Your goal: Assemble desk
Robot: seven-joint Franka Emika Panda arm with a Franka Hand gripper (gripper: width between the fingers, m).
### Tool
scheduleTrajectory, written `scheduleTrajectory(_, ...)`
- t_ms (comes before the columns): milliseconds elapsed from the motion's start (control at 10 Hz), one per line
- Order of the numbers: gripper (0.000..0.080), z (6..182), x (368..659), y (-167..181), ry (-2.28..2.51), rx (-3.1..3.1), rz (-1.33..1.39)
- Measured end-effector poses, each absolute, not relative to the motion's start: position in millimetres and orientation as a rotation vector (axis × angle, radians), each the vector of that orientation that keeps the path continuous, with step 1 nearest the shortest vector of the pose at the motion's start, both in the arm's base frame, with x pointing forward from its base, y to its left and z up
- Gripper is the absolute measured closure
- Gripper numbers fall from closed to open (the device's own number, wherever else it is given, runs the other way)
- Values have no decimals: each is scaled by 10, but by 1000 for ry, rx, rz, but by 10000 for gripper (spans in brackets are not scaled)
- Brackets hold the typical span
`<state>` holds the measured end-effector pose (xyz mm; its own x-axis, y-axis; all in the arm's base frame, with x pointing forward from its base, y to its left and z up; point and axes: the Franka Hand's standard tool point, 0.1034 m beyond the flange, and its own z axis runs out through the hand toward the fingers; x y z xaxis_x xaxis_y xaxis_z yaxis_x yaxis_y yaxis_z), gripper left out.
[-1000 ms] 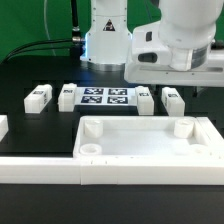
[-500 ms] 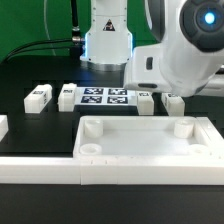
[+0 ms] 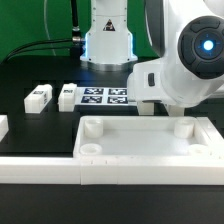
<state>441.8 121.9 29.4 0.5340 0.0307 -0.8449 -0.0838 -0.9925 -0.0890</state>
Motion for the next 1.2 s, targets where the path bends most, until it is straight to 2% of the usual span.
scheduleTrajectory(600, 151, 119, 4298, 1275, 117, -2654, 1526)
scheduleTrajectory(700, 194, 106, 4285, 1274, 117, -2652, 1530)
scheduleTrajectory(800, 194, 93, 4274, 1274, 116, -2650, 1533)
scheduleTrajectory(900, 377, 89, 4271, 1274, 116, -2650, 1533)
scheduleTrajectory(1000, 377, 86, 4265, 1276, 115, -2650, 1534)
scheduleTrajectory(1100, 514, 86, 4263, 1277, 114, -2649, 1535)
scheduleTrajectory(1200, 514, 86, 4262, 1277, 111, -2648, 1534)
